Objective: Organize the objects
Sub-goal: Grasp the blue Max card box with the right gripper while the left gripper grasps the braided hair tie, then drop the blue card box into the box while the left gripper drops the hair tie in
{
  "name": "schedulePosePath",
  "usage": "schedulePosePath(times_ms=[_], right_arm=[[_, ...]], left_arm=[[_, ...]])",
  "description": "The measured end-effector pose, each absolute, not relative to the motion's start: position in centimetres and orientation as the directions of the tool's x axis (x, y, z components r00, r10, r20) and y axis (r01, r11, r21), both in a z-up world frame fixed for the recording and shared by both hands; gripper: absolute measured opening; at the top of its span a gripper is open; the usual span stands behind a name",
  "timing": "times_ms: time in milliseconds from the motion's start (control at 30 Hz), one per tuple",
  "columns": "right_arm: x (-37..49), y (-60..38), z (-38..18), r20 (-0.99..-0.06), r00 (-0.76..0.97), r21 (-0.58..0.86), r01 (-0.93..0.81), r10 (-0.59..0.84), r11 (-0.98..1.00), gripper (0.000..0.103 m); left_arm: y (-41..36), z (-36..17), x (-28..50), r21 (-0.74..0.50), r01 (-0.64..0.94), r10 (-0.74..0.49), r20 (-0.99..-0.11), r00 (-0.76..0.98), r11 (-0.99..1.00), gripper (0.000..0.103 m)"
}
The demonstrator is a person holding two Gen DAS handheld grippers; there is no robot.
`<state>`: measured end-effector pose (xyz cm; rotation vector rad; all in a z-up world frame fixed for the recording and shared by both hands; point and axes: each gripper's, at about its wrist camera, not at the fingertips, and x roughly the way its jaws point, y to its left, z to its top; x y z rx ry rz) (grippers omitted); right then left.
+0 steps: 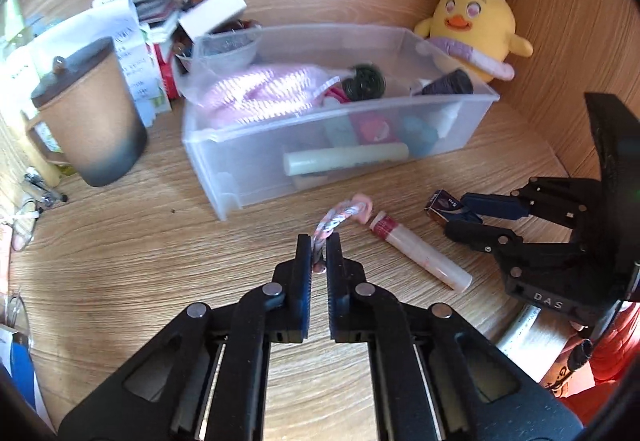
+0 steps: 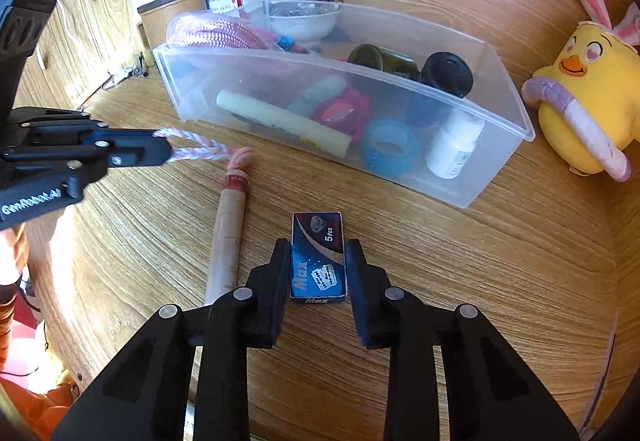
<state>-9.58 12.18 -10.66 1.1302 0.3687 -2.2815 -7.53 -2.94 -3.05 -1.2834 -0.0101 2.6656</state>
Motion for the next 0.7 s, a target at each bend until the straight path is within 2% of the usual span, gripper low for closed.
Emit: schedulePosePath(times_ms=[700], right_arm=[[-8.8, 14.8, -4.2, -0.657, -0.626, 0.020, 0.543, -0.420, -0.839, 0.025]], left_arm=[[-1.9, 4.0, -7.4, -0.143, -0.211, 0.253, -0.628, -0.736, -0.967, 0.004]])
